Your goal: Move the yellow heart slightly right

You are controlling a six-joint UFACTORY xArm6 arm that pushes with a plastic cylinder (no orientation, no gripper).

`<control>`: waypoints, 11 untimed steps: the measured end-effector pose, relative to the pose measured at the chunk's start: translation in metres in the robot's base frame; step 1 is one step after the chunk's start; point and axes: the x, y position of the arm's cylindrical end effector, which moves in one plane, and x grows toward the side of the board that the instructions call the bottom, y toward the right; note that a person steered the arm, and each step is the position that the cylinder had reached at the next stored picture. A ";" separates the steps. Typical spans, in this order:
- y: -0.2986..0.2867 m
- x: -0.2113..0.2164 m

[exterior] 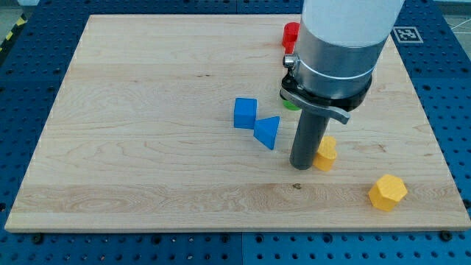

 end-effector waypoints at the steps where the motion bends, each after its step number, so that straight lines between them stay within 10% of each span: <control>1: -0.022 -0.002; 11: 0.048 0.003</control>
